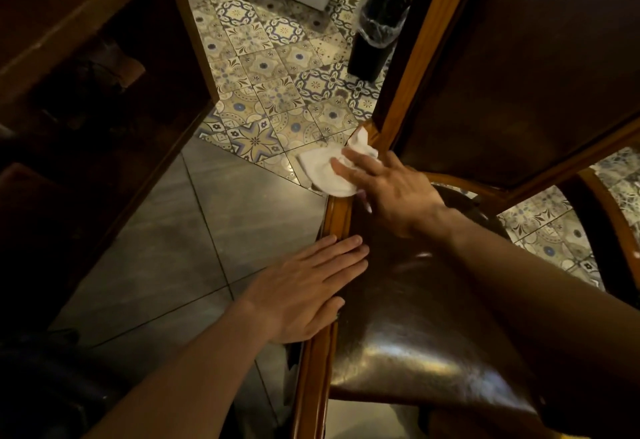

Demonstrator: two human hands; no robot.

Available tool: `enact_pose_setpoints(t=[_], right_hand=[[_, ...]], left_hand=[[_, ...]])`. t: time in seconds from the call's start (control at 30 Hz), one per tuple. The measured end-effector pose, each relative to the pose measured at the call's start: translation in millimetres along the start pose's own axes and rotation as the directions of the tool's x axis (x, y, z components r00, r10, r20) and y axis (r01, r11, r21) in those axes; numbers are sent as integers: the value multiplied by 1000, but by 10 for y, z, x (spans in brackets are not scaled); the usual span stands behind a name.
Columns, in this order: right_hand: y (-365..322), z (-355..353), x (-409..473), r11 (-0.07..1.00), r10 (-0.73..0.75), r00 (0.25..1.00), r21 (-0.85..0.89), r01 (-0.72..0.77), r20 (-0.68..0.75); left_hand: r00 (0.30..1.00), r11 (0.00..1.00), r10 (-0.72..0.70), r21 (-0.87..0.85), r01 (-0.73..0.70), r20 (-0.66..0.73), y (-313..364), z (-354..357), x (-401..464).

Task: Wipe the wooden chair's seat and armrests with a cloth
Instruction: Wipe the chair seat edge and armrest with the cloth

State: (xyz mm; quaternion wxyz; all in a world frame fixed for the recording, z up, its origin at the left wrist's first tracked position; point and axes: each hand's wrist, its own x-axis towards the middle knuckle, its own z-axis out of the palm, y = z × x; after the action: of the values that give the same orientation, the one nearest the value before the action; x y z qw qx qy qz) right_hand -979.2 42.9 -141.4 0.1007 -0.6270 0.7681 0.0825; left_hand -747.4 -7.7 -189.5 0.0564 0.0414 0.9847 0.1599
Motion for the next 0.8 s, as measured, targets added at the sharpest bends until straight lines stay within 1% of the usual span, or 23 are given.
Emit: enact_pose_setpoints(t=[0.1,0.2,0.37,0.5,0.6,0.7,0.8], right_hand=[[40,4,111,998,66,997,2,-66,26],[74,-25,229,990,138,990,-8,-138,9],[7,4,262,981,192,981,4,-192,7],[-55,-35,229,979,202,979,-23,-202,34],[-137,-60,141,985,169,984,-40,-167,51],[-219,-85,-37,990,135,991,-50,-134,15],[-251,-77,-145,993,110,994,-39,-109,9]], left_hand=[[1000,1000,0,1,0,-7,-25,14,2],[1000,1000,1,-6,-1,-13,-15,19,7],[1000,1000,-6,3,6,-18,6,1,0],[1000,1000,-24,-4,23,-17,31,0,-14],[999,999,-41,-6,41,-29,48,-12,-15],[998,999,-54,1,54,-45,105,-60,-47],[997,998,-63,1,63,-44,153,-60,-30]])
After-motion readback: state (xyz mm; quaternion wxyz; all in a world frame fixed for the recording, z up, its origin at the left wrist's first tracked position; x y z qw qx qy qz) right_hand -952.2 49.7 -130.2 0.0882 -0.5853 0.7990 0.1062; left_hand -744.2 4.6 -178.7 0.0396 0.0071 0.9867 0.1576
